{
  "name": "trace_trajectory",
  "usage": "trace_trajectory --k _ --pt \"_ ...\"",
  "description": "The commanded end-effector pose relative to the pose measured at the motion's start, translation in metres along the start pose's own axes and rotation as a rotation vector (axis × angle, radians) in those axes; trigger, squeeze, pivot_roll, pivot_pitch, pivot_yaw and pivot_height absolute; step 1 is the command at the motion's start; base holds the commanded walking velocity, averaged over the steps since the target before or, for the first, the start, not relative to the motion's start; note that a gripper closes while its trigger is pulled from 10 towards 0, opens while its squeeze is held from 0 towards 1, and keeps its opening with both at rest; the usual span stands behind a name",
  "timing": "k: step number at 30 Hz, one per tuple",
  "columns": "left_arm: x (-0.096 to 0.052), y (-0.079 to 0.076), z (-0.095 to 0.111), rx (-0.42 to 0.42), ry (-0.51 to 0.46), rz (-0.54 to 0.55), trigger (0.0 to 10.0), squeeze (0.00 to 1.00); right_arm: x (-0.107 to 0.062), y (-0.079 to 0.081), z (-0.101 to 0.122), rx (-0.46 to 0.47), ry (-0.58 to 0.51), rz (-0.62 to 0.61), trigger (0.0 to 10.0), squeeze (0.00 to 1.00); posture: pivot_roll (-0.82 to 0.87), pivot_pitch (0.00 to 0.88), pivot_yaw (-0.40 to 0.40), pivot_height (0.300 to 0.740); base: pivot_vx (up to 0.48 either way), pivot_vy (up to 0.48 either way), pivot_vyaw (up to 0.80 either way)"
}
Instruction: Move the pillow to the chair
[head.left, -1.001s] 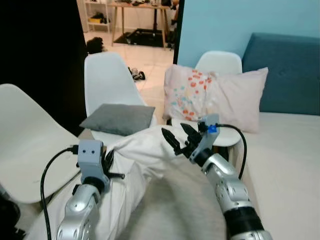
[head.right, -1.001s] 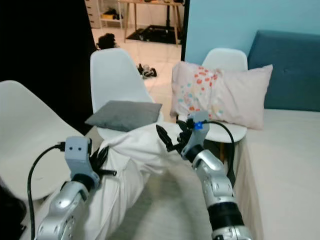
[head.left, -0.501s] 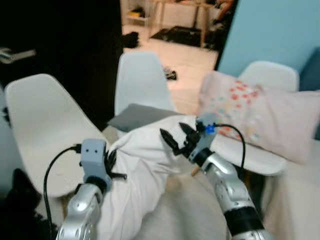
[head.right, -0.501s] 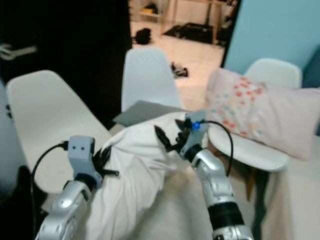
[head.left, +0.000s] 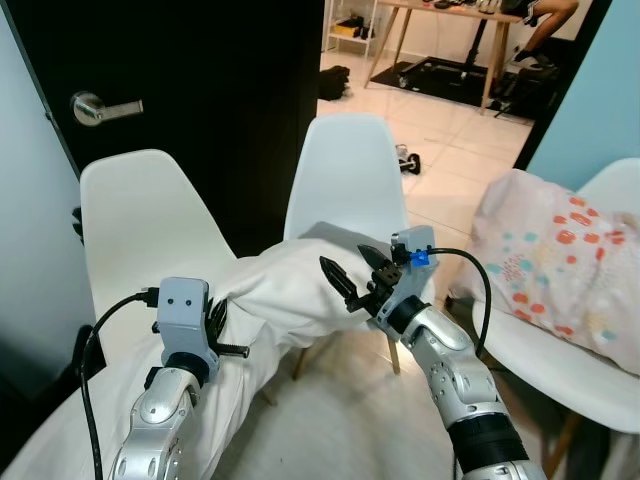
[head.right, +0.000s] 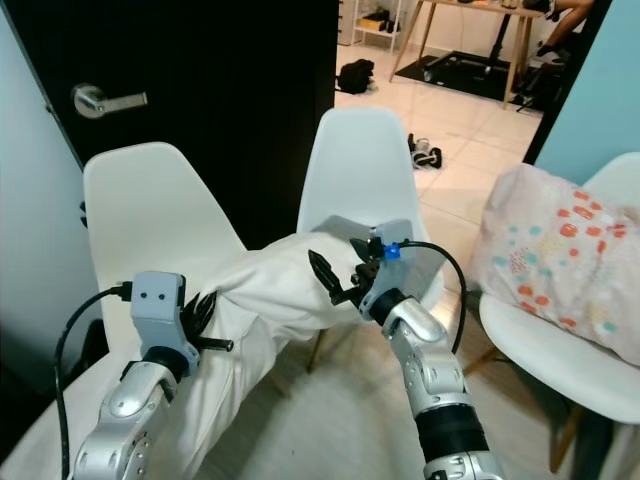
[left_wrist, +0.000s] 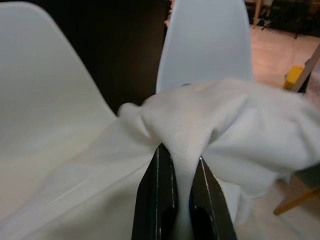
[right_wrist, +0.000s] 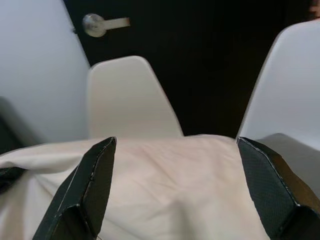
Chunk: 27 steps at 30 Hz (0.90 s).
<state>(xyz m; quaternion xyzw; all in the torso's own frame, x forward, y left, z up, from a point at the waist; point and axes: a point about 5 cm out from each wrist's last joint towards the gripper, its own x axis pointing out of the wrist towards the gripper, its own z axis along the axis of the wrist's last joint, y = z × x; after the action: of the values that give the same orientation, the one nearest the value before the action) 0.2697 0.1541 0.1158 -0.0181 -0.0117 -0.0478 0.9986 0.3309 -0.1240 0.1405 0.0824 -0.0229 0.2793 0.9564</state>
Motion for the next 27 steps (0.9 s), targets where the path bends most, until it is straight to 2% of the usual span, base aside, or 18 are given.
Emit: trace_trajectory --k 1,3,10,24,27 --pt "0.003 -0.009 0.021 -0.007 -0.107 -0.049 10.0 0.00 -0.002 -0.003 -0.001 0.005 0.008 -0.021 10.0 0.00 0.04 0.000 -0.042 0.740 0.341 0.000 0.00" --pt "0.003 -0.010 0.023 -0.004 -0.114 -0.066 10.0 0.00 -0.002 -0.003 -0.001 0.000 0.018 -0.020 10.0 0.00 0.04 0.000 -0.044 0.740 0.341 0.000 0.00" --pt "0.004 -0.012 0.026 0.010 -0.122 -0.087 10.0 0.00 -0.001 -0.003 -0.003 0.013 0.029 -0.031 10.0 0.00 0.04 0.000 -0.043 0.740 0.340 0.000 -0.80" --pt "0.006 -0.012 0.028 0.028 -0.131 -0.090 10.0 0.00 -0.002 -0.001 -0.001 0.004 0.009 -0.009 10.0 0.00 0.04 0.000 -0.044 0.740 0.340 0.000 0.00" --pt "0.009 -0.008 0.039 0.046 -0.169 -0.067 10.0 0.00 -0.002 0.001 -0.001 -0.002 0.011 0.003 10.0 0.00 0.04 0.000 -0.044 0.740 0.341 0.000 0.80"
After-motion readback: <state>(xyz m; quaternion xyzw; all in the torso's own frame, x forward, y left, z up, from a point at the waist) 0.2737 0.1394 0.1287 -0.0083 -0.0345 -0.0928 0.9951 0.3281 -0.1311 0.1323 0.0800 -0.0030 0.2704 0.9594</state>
